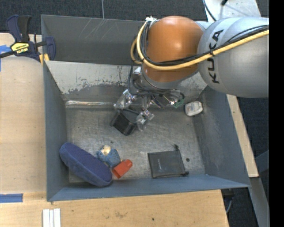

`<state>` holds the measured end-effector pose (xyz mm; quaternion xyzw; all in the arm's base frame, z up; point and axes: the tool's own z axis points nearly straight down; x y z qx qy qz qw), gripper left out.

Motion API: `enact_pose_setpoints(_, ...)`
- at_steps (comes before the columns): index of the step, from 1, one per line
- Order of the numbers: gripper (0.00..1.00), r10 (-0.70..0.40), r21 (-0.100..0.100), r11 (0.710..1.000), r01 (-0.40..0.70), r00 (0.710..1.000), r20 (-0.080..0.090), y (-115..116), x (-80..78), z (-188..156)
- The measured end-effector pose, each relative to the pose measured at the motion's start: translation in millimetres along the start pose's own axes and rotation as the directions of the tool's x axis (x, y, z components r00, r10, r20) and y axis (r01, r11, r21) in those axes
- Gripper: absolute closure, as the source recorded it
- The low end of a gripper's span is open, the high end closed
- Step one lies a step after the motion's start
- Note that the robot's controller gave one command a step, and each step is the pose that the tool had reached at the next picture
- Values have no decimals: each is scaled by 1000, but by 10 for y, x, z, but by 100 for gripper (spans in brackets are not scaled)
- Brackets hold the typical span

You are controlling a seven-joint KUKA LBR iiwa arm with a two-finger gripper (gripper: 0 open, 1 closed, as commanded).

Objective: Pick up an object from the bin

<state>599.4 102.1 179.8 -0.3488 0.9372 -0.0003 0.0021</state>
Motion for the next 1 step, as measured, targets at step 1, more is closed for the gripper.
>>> enact_pose_setpoints(1,100,-371,-2,929,371,929,-1,-90,83,-535)
